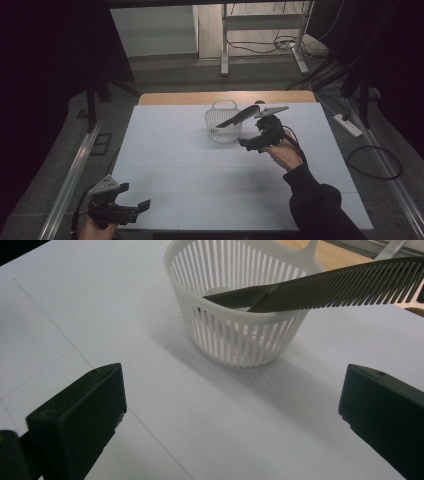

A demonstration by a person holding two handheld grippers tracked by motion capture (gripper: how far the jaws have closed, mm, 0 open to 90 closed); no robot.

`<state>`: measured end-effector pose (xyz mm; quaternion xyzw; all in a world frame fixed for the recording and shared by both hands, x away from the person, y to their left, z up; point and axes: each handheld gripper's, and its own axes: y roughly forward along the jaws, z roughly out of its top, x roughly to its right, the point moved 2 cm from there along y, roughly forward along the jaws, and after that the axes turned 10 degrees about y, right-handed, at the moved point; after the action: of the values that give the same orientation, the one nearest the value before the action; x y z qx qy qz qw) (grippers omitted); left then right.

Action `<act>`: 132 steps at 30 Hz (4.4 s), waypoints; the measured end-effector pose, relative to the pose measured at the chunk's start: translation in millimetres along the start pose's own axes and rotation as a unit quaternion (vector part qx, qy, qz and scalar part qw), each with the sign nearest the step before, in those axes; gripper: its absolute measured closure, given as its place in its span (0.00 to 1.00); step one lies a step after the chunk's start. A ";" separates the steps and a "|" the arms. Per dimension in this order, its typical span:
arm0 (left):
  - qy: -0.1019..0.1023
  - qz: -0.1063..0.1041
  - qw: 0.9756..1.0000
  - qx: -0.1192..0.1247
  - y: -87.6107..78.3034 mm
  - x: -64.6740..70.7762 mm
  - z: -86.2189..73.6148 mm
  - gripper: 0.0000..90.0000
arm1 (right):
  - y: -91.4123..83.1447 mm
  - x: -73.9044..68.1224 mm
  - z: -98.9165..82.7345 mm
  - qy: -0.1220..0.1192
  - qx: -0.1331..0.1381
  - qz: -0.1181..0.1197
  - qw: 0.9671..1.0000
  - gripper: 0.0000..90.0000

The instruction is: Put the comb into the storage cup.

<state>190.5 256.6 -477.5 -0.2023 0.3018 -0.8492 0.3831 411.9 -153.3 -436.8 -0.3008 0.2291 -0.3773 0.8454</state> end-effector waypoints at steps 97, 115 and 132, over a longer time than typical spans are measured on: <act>-0.008 0.003 1.000 0.016 -3.4 -2.6 -1.3 0.00 | -93.2 1.9 -113.5 0.000 -0.017 -0.011 1.000 0.00; -0.007 0.004 1.000 0.016 -3.4 -2.5 -1.3 0.00 | -116.1 16.8 -132.8 0.028 -0.007 -0.031 0.999 0.00; -0.006 0.004 1.000 0.016 -3.3 -2.1 -0.9 0.00 | -138.7 25.2 -150.6 0.049 0.001 -0.060 0.997 0.00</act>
<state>189.6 260.3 -476.2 -0.2000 0.2866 -0.8513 0.3914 265.4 -297.6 -453.9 -0.2946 0.2517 -0.4417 0.8092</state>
